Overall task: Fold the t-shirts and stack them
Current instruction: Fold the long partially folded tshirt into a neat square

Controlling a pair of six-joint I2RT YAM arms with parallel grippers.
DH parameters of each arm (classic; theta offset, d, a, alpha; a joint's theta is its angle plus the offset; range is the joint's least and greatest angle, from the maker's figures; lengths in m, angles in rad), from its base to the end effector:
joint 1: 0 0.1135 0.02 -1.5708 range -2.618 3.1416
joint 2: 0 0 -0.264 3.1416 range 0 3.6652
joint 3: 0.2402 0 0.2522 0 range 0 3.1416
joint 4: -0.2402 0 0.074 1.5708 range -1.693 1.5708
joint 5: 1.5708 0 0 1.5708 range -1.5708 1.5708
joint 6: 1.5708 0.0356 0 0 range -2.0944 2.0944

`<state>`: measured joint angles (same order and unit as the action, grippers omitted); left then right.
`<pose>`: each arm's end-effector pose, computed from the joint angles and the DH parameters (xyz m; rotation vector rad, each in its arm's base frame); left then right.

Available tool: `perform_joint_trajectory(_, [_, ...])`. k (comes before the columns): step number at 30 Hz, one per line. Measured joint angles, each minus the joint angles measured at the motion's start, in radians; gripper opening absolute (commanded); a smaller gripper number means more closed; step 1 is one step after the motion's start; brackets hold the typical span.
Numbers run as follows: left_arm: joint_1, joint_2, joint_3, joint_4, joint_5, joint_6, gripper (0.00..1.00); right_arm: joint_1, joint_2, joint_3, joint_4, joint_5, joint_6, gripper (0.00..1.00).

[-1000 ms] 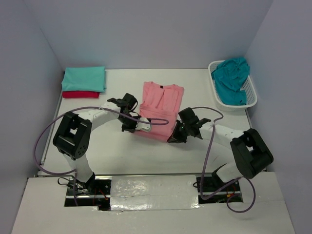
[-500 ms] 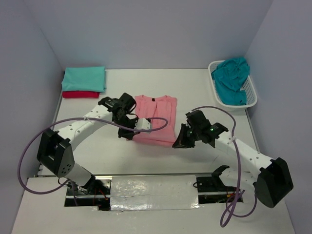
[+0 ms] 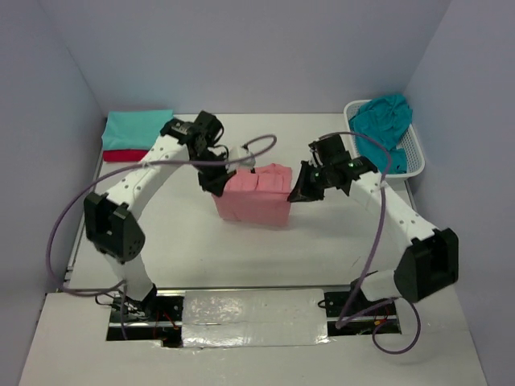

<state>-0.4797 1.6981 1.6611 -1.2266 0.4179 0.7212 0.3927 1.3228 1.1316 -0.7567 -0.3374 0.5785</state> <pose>0.2885 -0.1664 0.3247 1.6235 2.2114 -0.5260 0.2448 0.1142 0.2944 0.1006 2.6356 0.7924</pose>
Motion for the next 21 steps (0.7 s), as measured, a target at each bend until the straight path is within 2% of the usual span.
perform_joint_trajectory(6, [0.125,0.305,0.346,0.004,-0.005,-0.066,0.00,-0.078,0.251,0.199,-0.001,-0.034,-0.055,0.00])
perform_joint_trajectory(12, [0.145,0.528,0.573,0.013,-0.039,-0.079,0.00,-0.135,0.475,0.418,-0.009,-0.050,-0.102,0.00])
perform_joint_trajectory(17, [0.134,0.594,0.616,0.060,-0.069,-0.092,0.02,-0.190,0.599,0.508,-0.016,-0.066,-0.116,0.00])
perform_joint_trajectory(20, [0.132,0.599,0.603,0.113,-0.089,-0.103,0.11,-0.204,0.663,0.541,-0.021,-0.084,-0.124,0.00])
perform_joint_trajectory(21, [0.132,0.599,0.597,0.131,-0.099,-0.106,0.11,-0.206,0.684,0.552,-0.022,-0.090,-0.125,0.00])
